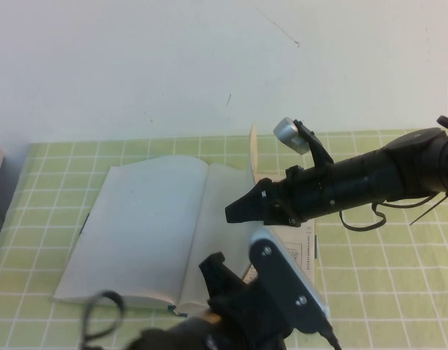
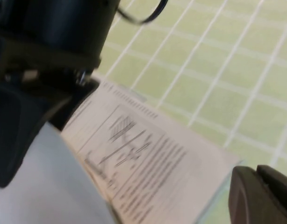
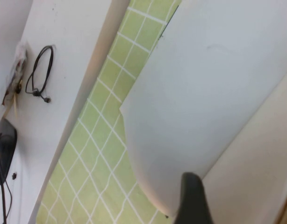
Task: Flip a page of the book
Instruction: Open the closed book
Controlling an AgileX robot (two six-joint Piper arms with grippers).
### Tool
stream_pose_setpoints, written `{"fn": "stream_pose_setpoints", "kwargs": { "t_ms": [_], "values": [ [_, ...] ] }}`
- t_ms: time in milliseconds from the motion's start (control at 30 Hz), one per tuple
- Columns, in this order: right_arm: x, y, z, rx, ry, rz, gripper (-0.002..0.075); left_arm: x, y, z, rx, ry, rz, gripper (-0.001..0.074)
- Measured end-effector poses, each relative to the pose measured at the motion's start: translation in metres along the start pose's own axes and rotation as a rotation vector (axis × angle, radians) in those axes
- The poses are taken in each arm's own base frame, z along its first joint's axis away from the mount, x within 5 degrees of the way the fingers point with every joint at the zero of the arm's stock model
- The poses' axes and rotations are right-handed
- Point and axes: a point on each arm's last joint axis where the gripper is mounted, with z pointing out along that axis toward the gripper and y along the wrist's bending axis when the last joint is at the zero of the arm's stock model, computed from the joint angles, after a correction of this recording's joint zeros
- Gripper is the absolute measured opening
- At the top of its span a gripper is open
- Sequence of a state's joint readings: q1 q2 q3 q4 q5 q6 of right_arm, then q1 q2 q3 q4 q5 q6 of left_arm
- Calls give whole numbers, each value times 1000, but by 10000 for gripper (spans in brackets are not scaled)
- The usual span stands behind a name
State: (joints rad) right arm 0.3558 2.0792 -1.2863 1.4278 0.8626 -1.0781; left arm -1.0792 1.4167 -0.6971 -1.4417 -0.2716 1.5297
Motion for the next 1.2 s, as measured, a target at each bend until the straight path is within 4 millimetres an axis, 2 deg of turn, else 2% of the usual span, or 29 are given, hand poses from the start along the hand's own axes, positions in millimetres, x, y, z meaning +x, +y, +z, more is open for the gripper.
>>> {"fn": "stream_pose_setpoints", "kwargs": {
  "t_ms": [200,367,633,767,933,1200],
  "values": [
    [0,0,0,-2,-4,-10,441,21,-14,34,-195,113,73,-4],
    [0,0,0,-3,-5,-23,441,18,-15,60,-293,139,43,-4],
    [-1,0,0,-5,-9,-23,441,20,-12,85,-352,183,-72,-4],
    [-1,1,0,-5,-11,-33,441,30,-1,95,-367,228,-130,-4],
    [-2,1,0,-9,-18,-42,441,36,19,98,-408,260,-194,-4],
    [-11,8,-3,-19,-37,-135,441,41,28,100,-411,283,-254,-4]
  ]
}}
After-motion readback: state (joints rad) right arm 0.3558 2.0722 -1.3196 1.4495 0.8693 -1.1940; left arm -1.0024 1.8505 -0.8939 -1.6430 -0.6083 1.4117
